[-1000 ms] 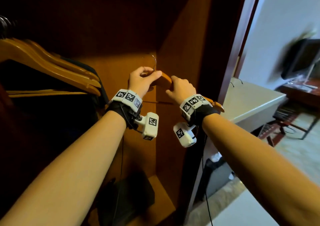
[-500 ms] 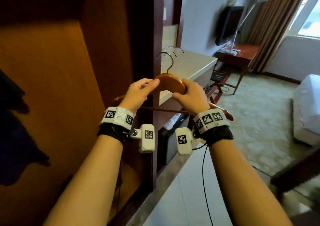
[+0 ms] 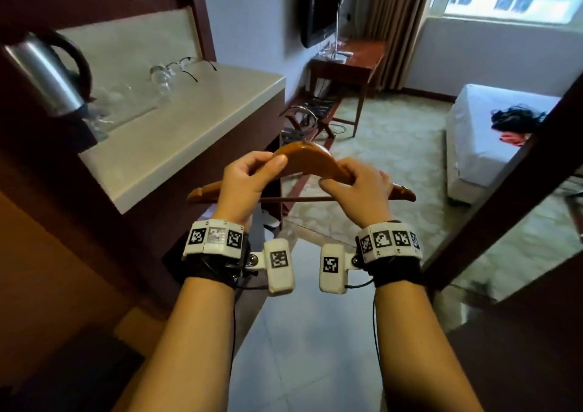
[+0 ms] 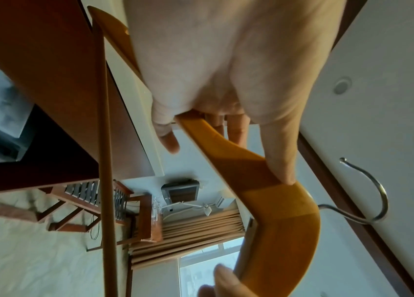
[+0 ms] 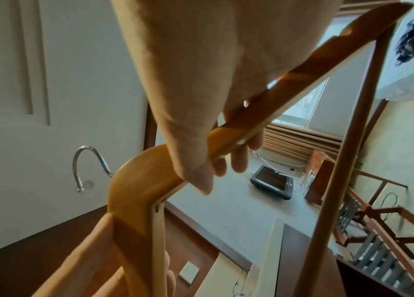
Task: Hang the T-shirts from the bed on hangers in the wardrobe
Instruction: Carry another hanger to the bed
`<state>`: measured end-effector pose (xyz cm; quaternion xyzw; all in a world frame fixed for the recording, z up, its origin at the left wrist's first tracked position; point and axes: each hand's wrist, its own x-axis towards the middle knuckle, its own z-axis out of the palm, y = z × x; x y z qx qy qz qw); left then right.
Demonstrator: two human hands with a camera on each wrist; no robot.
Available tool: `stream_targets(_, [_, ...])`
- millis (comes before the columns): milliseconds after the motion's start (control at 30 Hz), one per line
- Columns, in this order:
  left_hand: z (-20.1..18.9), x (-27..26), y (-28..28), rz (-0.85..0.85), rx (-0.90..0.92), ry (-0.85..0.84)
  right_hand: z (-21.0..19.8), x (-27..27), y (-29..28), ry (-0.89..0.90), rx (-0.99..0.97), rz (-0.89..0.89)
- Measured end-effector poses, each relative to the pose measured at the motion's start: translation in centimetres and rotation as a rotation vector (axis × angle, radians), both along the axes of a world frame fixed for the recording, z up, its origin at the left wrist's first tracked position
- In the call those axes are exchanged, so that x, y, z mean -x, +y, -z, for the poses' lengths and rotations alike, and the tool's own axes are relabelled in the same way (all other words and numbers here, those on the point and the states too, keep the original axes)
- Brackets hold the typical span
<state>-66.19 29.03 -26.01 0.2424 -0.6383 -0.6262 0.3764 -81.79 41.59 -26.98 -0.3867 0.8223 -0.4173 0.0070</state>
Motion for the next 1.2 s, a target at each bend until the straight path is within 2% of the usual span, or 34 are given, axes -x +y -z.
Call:
stream_targets(233, [1.9, 12.5, 1.8, 0.108, -0.049, -0.013, 0.7, 9.6, 2.9, -0.024, 0.015, 0.03])
stream_targets(467, [5.1, 25.3, 0.2, 0.218, -0.104, -0.071, 3.9, 20.5, 2.3, -0.065, -0.003, 0.179])
stream_targets(667, [6.5, 38.2, -4.3, 0.321, -0.089, -0.079, 5.3, 31.3, -1.1, -0.121, 0.06, 0.27])
stream_targets(967, [3.9, 59.3, -13.5, 0.46, -0.055, -0.056, 3.4, 49.9, -9.2, -0.108, 0.17, 0.39])
stream_targets(1200, [4.6, 73.4, -17.3, 0.522, -0.001, -0.089, 4.8, 62.3, -12.5, -0.138, 0.203, 0.478])
